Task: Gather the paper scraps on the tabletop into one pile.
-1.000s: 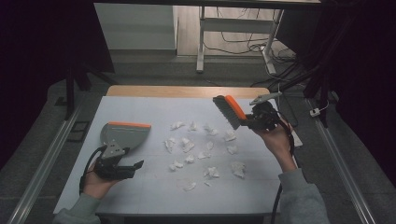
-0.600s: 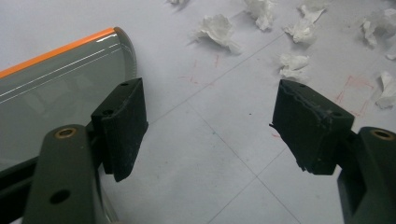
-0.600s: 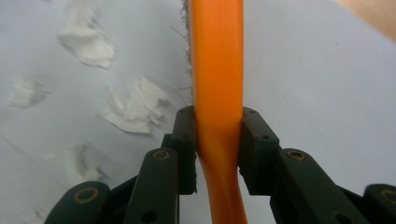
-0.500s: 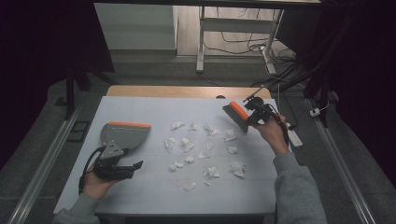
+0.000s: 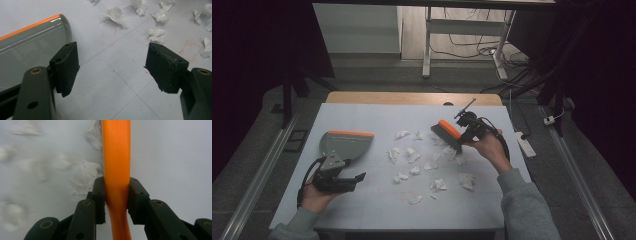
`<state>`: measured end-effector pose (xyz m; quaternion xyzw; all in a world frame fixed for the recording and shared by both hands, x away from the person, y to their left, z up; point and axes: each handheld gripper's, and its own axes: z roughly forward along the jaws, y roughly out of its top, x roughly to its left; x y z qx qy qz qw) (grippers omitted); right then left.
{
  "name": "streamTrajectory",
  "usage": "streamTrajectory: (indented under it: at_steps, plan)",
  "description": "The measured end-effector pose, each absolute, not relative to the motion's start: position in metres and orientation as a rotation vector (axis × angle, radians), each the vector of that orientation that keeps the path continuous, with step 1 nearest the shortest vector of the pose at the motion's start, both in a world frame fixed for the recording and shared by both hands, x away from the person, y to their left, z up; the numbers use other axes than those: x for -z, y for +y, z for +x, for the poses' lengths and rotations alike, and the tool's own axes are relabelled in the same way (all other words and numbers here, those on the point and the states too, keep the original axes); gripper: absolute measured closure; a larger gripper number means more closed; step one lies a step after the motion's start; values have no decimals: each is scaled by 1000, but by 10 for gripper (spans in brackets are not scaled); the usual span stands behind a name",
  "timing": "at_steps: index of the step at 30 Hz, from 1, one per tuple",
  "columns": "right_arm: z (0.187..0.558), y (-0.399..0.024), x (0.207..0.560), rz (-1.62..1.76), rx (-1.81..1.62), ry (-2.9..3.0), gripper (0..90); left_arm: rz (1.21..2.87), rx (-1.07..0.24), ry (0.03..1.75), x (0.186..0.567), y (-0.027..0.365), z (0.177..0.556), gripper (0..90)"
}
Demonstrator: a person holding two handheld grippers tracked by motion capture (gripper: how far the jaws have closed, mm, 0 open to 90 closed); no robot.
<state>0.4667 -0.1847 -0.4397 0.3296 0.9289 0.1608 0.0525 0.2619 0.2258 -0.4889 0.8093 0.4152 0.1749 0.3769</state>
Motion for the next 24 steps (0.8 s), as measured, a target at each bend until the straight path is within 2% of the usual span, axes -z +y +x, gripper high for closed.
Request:
streamTrajectory:
  at_steps: [5,11,19,24]
  plan:
    - [451,-176,426,918,-575,2813,705,2073,-450,1058,489,225,261,278]
    - [465,-179,416,932,-589,2716,705,2069,-452,1060,489,226,261,279]
    - [499,-169,434,936,-522,2677,704,2080,-442,1057,491,225,265,278]
    - [508,-156,446,882,-479,2719,705,2070,-448,1057,490,226,264,279]
